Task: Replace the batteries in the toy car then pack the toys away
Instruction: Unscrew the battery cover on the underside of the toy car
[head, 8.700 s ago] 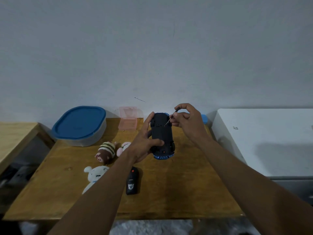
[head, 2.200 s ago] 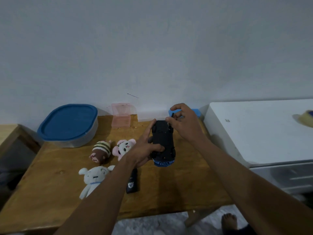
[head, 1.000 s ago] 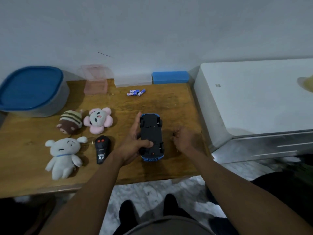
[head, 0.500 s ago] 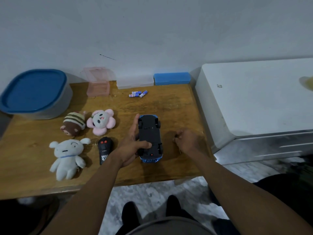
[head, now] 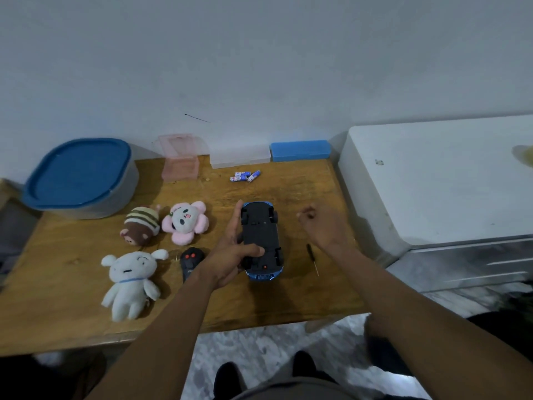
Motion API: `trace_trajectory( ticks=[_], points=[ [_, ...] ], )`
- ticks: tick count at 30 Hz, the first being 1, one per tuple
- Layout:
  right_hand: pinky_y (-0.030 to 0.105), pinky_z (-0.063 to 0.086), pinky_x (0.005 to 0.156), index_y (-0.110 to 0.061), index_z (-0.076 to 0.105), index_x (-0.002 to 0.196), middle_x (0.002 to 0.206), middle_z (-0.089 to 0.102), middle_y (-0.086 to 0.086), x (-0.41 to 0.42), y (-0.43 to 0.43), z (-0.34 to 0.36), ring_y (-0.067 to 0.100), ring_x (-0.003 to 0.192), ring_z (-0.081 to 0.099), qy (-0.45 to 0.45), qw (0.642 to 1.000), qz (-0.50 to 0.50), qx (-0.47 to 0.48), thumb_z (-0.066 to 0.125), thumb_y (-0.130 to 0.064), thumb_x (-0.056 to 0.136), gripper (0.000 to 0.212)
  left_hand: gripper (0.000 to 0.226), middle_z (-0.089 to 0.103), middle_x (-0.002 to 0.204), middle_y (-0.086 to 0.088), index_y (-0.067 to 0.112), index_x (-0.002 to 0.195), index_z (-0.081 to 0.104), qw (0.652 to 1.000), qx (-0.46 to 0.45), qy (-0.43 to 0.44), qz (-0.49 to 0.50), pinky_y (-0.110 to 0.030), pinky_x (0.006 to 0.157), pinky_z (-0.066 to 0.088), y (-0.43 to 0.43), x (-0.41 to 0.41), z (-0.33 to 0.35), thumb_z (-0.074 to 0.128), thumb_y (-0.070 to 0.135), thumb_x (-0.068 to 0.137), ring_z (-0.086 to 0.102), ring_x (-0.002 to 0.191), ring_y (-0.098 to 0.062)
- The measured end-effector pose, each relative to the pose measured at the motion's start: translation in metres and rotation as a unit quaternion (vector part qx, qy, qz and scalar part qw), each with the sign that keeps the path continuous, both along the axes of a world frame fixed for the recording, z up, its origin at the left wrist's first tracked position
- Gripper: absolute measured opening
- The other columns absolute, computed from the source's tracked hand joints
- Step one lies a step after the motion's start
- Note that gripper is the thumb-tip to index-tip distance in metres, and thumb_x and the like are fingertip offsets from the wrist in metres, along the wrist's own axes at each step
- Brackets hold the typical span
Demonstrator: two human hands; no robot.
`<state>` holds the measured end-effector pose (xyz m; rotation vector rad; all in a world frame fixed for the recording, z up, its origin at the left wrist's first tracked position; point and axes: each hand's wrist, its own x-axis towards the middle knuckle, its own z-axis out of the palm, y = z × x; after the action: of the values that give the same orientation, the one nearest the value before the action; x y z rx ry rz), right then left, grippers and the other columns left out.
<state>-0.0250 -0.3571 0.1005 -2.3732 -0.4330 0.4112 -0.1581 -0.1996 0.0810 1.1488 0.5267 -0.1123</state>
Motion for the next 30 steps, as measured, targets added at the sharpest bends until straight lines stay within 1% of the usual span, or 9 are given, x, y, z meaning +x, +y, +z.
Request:
trace_trajectory(
  ticks=[2,4,6,9,13,18,22,26,30],
  points=[
    [0.016,0.037,0.076,-0.018,0.066,0.108,0.105,0.063,-0.007,-0.003,0.014,0.024,0.004,0.092,0.052,-0.035,0.997,0.055,0.031,0.057,-0.024,0.095,0.017,0.111,0.059,0.133,-0.012,0.056,0.145,0.016,1.0,0.0,-0.008,0.003,-0.051,0.09,0.052,0.005,0.004,0.005,0.055,-0.024,0.079,0.06,0.116,-0.035],
    [0.015,0.038,0.077,-0.019,0.068,0.109,0.109,0.067,-0.004,-0.008,0.031,0.041,0.004,0.093,0.054,-0.062,0.99,0.118,0.036,0.059,-0.024,0.094,0.019,0.111,0.057,0.135,-0.015,0.056,0.145,0.016,1.0,0.006,-0.018,0.006,-0.051,0.09,0.052,0.011,0.008,0.01,0.055,-0.024,0.079,0.059,0.116,-0.037],
    [0.014,0.039,0.073,-0.019,0.068,0.114,0.112,0.067,0.0,-0.013,0.048,0.049,0.006,0.09,0.054,-0.086,0.98,0.18,0.009,0.061,-0.025,0.092,0.023,0.111,0.055,0.136,-0.016,0.055,0.146,0.016,0.999,0.013,-0.033,0.007,-0.046,0.086,0.054,0.018,0.012,0.016,0.054,-0.025,0.079,0.06,0.115,-0.035],
    [0.023,0.043,0.082,-0.021,0.064,0.125,0.121,0.061,0.006,-0.017,0.067,0.054,0.017,0.099,0.059,-0.111,0.962,0.244,-0.048,0.061,-0.027,0.092,0.033,0.109,0.054,0.137,-0.014,0.052,0.147,0.016,0.999,0.014,-0.052,0.007,-0.037,0.076,0.057,0.028,0.015,0.024,0.05,-0.026,0.08,0.063,0.106,-0.027],
    [0.028,0.042,0.09,-0.022,0.062,0.128,0.122,0.056,0.009,-0.016,0.078,0.057,0.024,0.107,0.057,-0.111,0.962,0.242,-0.066,0.063,-0.027,0.091,0.037,0.108,0.055,0.134,-0.013,0.052,0.147,0.016,0.998,0.001,-0.064,-0.012,-0.038,0.076,0.058,0.04,0.013,0.033,0.049,-0.027,0.081,0.065,0.105,-0.028],
    [0.023,0.033,0.082,-0.024,0.064,0.125,0.114,0.053,0.007,-0.013,0.087,0.063,0.021,0.104,0.051,-0.12,0.957,0.252,-0.074,0.063,-0.028,0.091,0.034,0.114,0.048,0.137,-0.005,0.056,0.146,0.011,0.996,-0.017,-0.072,-0.054,-0.04,0.078,0.057,0.053,0.01,0.036,0.05,-0.028,0.079,0.059,0.115,-0.032],
    [0.024,0.038,0.08,-0.024,0.067,0.117,0.112,0.051,0.001,-0.015,0.091,0.066,0.013,0.095,0.049,-0.086,0.965,0.241,-0.052,0.07,-0.03,0.085,0.032,0.115,0.047,0.139,-0.002,0.055,0.146,0.012,0.994,-0.017,-0.077,-0.073,-0.045,0.087,0.054,0.061,0.011,0.036,0.054,-0.028,0.079,0.055,0.122,-0.033],
    [0.019,0.04,0.069,-0.021,0.065,0.104,0.103,0.051,-0.004,-0.018,0.093,0.071,0.011,0.091,0.051,-0.05,0.971,0.231,-0.02,0.074,-0.023,0.082,0.023,0.115,0.049,0.136,0.0,0.054,0.147,0.009,0.993,-0.025,-0.087,-0.079,-0.045,0.086,0.054,0.063,0.011,0.037,0.054,-0.028,0.079,0.055,0.122,-0.033],
    [0.017,0.04,0.067,-0.025,0.058,0.092,0.105,0.053,-0.004,-0.019,0.093,0.07,0.009,0.087,0.052,-0.037,0.976,0.213,0.004,0.074,-0.019,0.081,0.02,0.116,0.045,0.142,-0.006,0.056,0.146,0.01,0.991,-0.023,-0.097,-0.087,-0.047,0.088,0.053,0.063,0.012,0.033,0.055,-0.027,0.078,0.054,0.123,-0.036]
  ],
)
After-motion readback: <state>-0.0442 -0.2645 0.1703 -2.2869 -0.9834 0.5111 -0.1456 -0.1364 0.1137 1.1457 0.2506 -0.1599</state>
